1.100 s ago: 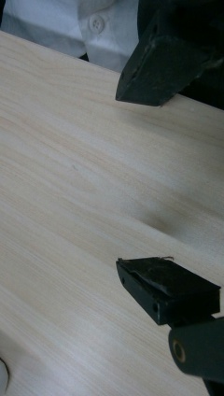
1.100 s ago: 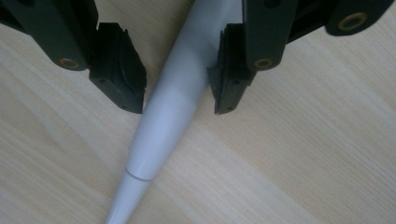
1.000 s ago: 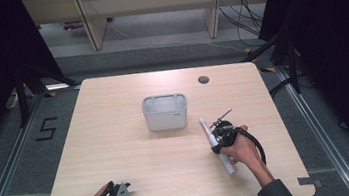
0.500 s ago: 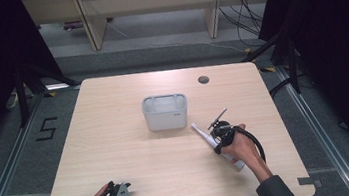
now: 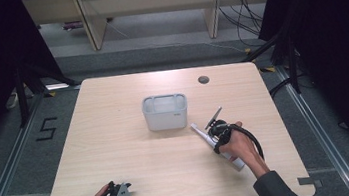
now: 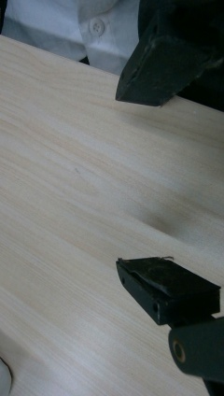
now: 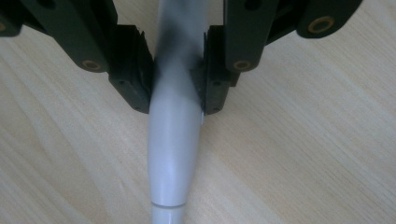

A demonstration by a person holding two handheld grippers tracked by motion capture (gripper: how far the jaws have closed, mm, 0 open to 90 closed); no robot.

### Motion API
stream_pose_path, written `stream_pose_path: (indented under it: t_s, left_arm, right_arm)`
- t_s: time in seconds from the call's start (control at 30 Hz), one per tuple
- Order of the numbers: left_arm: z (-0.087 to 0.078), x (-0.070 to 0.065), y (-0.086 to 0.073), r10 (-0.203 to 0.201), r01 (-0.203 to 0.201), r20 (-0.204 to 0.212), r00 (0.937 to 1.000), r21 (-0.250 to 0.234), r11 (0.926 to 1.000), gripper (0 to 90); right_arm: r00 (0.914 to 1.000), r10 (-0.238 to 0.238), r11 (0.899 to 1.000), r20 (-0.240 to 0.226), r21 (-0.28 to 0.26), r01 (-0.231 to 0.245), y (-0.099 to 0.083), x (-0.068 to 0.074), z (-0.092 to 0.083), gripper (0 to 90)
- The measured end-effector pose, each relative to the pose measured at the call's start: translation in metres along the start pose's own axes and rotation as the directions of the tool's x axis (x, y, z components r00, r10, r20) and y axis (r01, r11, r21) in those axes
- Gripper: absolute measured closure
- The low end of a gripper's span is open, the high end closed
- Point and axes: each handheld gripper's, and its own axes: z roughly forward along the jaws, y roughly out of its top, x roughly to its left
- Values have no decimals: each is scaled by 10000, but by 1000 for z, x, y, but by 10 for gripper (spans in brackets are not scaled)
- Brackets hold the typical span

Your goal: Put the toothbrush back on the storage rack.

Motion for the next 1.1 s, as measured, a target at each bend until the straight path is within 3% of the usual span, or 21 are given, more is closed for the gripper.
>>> stream_pose_path:
  t_s: [0.2, 0.3, 0.37, 0.4, 0.43, 0.5, 0.53, 0.67, 0.73, 0.77, 0.83, 0.9, 0.93, 1.0, 1.03, 1.1]
  left_arm:
    - [0, 1, 0, -12, 13, 165, 9999, -54, 10000, 154]
    - [0, 0, 0, -7, 7, 7, 10000, -34, 10000, 154]
    - [0, 0, 0, -5, 5, -6, 10000, -15, 10000, 154]
    - [0, 1, 0, -17, 17, 44, 10000, -45, 10000, 154]
    - [-2, 2, 1, 2, -5, 506, 9987, 57, 10000, 154]
    - [0, 2, 1, -8, 9, 359, 9994, -24, 10000, 154]
    - [0, 0, 0, 8, -8, -11, 10000, -15, 10000, 154]
    - [0, 0, 1, -2, 2, 4, 10000, -26, 10000, 154]
    - [0, 2, 0, -21, 22, 221, 9998, -56, 10000, 154]
    - [0, 1, 0, -55, 57, 222, 9997, -116, 9999, 154]
    - [0, 1, 1, -48, 51, 228, 9997, -130, 9999, 154]
    - [0, 1, 0, -47, 50, 225, 9997, -114, 9999, 154]
    - [0, 1, 0, -59, 61, 218, 9997, -120, 9999, 154]
    - [0, 1, 1, -97, 101, 213, 9997, -201, 9997, 154]
    - [0, 1, 1, -96, 100, 209, 9997, -185, 9998, 154]
    - [0, 1, 0, -88, 91, 206, 9997, -165, 9998, 154]
  right_arm:
    - [9999, -25, 9999, 146, 125, 23, 0, 3, 0, 660]
    - [9989, -322, 9990, 340, 329, 311, 0, 2, -1, 662]
    - [9995, -124, 9988, 273, 472, 111, 0, 3, -2, 662]
    - [9989, -393, 9984, 238, 409, 383, -1, 1, -1, 662]
    - [9992, -313, 9983, 245, 502, 301, -2, 2, -2, 663]
    - [9994, -270, 9984, 217, 510, 259, -3, 1, -3, 663]
    - [9993, -311, 9988, 192, 384, 303, -4, 0, -4, 663]
    - [9995, -250, 9997, 170, 62, 249, -10, -5, -9, 664]
    - [9998, -115, 9998, 172, -184, 118, -13, -8, -13, 664]
    - [9999, 90, 9985, 106, -533, -84, -16, -10, -18, 665]
    - [10000, -26, 9974, 78, -722, 32, -18, -13, -21, 665]
    - [9997, 252, 9944, -43, -1030, -255, -22, -15, -27, 665]
    - [9999, 162, 9913, -38, -1307, -166, -23, -18, -31, 665]
    - [9978, 578, 9832, -309, -1714, -623, -27, -22, -39, 665]
    - [9967, 723, 9681, -368, -2378, -790, -31, -25, -47, 665]
    - [9959, 807, 9624, -406, -2567, -885, -33, -27, -51, 665]
